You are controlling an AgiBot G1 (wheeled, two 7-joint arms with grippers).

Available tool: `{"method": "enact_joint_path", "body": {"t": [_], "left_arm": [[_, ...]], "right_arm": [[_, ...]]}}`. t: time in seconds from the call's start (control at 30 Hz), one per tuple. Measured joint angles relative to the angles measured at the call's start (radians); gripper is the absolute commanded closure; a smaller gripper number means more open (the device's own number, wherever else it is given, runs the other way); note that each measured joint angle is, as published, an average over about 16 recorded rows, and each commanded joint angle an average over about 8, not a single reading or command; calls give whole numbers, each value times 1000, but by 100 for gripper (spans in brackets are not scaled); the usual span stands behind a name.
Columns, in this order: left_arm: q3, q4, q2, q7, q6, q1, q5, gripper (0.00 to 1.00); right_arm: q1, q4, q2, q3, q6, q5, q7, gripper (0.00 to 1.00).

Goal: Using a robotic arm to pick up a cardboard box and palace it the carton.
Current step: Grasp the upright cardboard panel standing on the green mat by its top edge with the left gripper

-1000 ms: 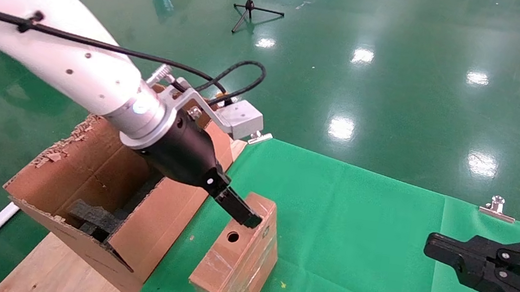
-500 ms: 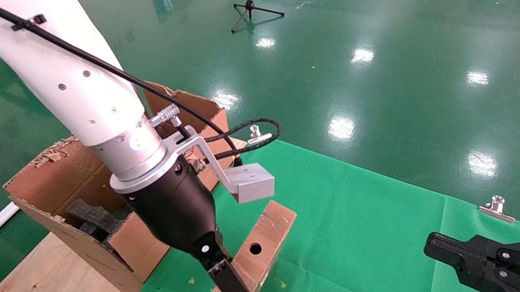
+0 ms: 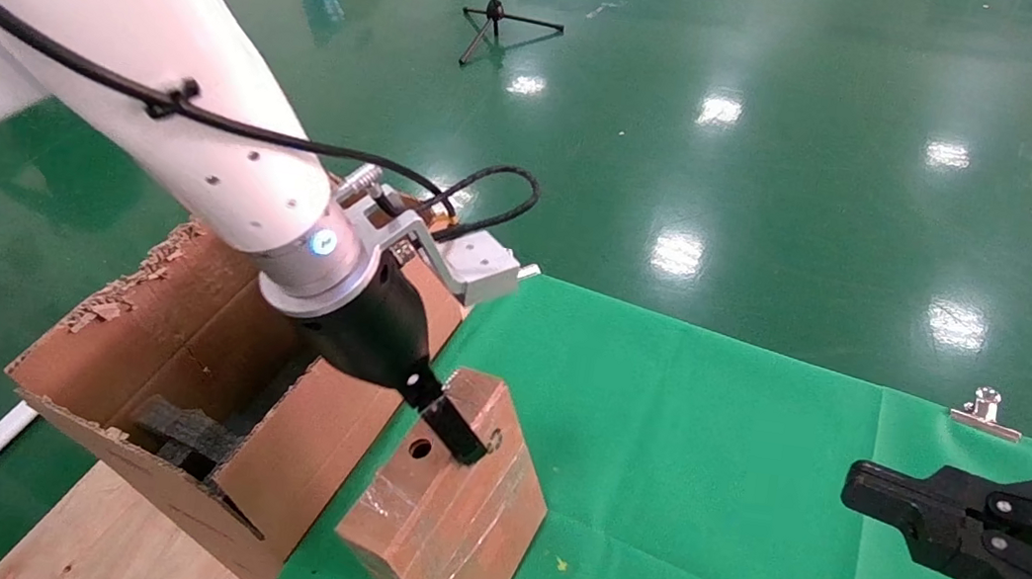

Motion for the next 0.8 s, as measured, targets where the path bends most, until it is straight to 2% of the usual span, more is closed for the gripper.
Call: {"method": "enact_joint_path", "body": {"t": [0.13, 0.3, 0.53, 0.8], "left_arm": [[22, 1, 17, -44, -88, 19, 115, 0], [25, -2, 23, -90, -152, 45, 165, 0], [16, -4, 18, -113, -192, 70, 155, 0], [0, -3, 10, -99, -142, 56, 69, 0]], "right_arm": [[0, 0, 0, 0, 0, 0, 0, 100], [0, 0, 0, 0, 0, 0, 0, 100], [0, 0, 0, -1, 0, 0, 0, 100], [0, 0, 0, -1, 0, 1, 0, 100]]}}
